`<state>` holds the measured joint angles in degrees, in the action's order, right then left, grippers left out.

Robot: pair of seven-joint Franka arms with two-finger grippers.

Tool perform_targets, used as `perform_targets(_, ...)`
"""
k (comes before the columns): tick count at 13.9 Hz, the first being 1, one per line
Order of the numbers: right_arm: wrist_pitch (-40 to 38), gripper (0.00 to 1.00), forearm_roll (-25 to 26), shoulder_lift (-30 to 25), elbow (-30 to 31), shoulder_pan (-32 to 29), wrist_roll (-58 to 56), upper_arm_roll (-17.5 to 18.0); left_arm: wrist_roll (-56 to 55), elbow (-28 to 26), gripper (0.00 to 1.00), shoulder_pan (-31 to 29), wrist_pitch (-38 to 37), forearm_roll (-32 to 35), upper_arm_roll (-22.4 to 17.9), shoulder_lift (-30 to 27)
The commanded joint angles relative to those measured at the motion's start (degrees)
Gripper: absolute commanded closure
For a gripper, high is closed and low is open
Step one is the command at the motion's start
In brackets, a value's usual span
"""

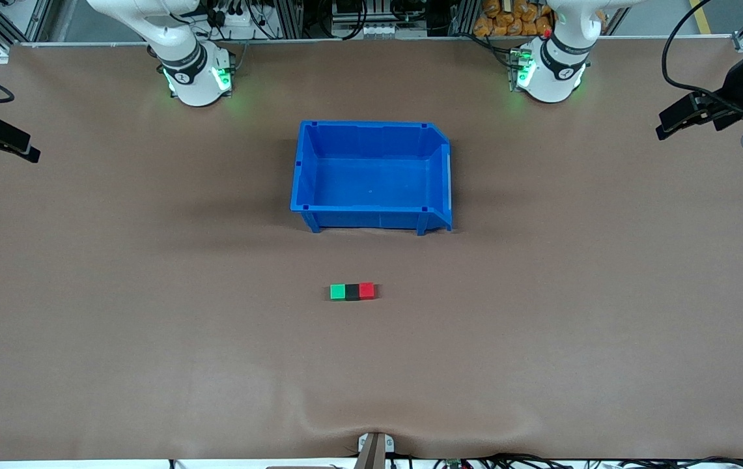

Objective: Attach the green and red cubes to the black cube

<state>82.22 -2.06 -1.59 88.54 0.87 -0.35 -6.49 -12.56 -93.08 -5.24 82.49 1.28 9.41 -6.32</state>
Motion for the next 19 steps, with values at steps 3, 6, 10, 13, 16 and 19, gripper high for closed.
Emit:
perform_targets(3,-0.7,0.0,0.8,0.2,-0.8,0.1,1.0,0.2,1.1,-0.6,0.0,0.5,1.1,-0.7,-0.8,0.2)
perform_targets(6,-0.7,0.0,0.8,0.2,-0.8,0.1,1.0,0.2,1.8,1.9,0.0,-0.1,1.1,-0.5,-1.1,3.1)
perform_targets(10,-0.7,0.0,0.8,0.2,-0.8,0.2,1.0,0.2,2.7,1.5,0.0,-0.1,4.0,-0.6,-1.1,3.4)
perform_targets(13,-0.7,0.0,0.8,0.2,-0.8,0.1,1.0,0.2,2.7,1.2,0.0,0.0,4.4,-0.6,-1.0,2.7)
perform_targets(16,-0.7,0.0,0.8,0.2,-0.8,0.2,1.0,0.2,2.7,-0.4,0.0,-0.1,5.2,-0.6,-1.0,0.8)
perform_targets(19,-0.7,0.0,0.8,0.2,-0.8,0.2,1.0,0.2,3.0,0.0,0.0,0.0,5.3,0.1,-0.7,0.6)
